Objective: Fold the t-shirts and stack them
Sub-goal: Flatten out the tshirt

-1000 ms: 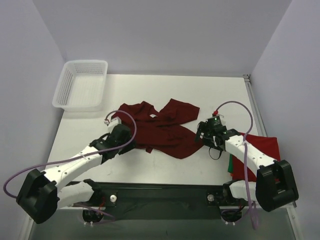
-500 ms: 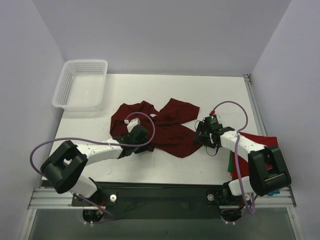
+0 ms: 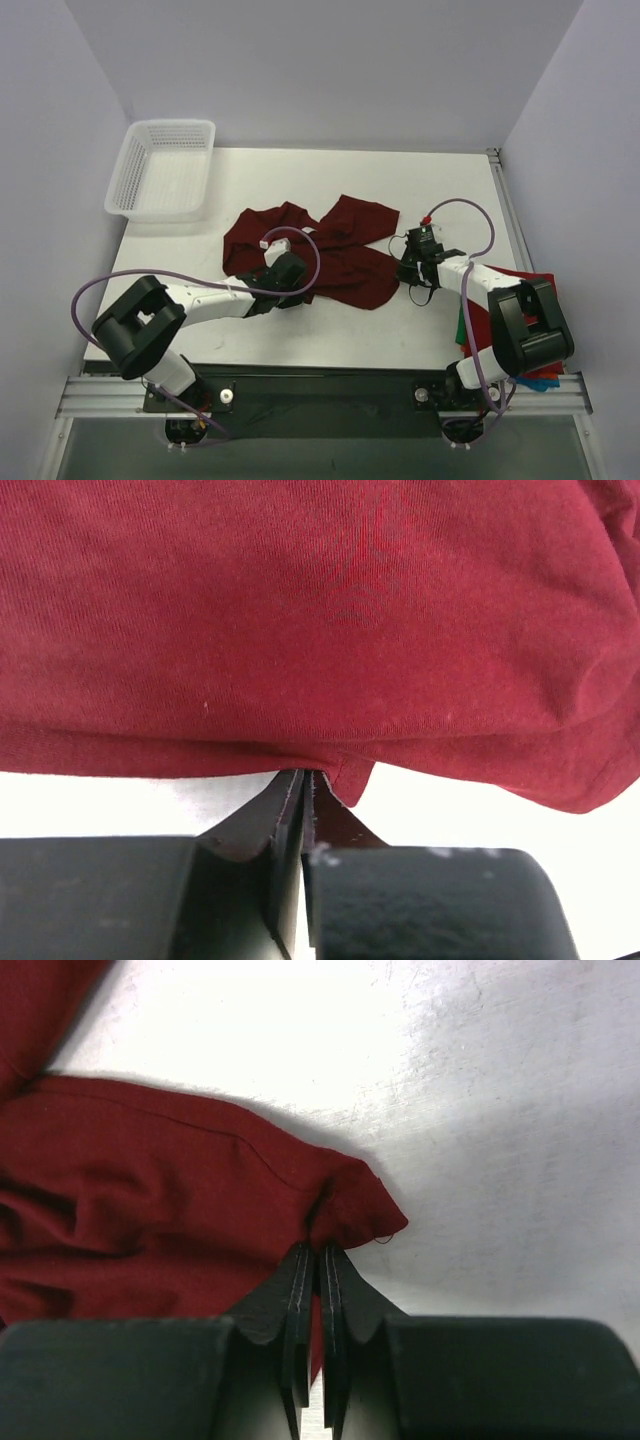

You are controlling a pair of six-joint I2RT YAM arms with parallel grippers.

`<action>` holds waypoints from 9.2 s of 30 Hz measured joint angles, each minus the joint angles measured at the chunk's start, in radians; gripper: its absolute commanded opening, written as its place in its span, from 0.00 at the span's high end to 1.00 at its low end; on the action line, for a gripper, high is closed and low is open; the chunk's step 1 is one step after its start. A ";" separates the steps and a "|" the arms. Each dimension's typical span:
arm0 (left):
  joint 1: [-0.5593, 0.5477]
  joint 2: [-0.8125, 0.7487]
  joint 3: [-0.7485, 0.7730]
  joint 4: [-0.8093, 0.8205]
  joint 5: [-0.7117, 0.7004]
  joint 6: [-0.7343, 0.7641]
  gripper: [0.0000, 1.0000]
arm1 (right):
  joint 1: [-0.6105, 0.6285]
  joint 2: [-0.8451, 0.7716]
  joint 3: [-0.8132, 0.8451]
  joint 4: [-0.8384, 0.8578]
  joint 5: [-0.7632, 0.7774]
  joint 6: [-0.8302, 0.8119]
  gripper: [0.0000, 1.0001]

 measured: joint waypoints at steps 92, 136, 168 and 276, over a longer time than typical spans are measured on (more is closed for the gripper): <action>0.921 -0.226 0.593 -0.420 0.446 0.296 0.41 | 0.767 0.152 0.524 -0.257 0.005 0.126 0.34; 0.134 -0.354 -0.182 -0.277 0.079 0.182 0.51 | -0.033 -0.218 0.077 -0.275 -0.080 -0.024 0.40; 0.134 -0.508 -0.314 -0.201 0.238 0.185 0.56 | -0.144 -0.014 0.050 -0.169 -0.115 -0.023 0.41; 0.940 0.062 0.100 0.365 0.563 0.024 1.00 | -0.488 -0.280 -0.049 0.067 -0.452 0.353 1.00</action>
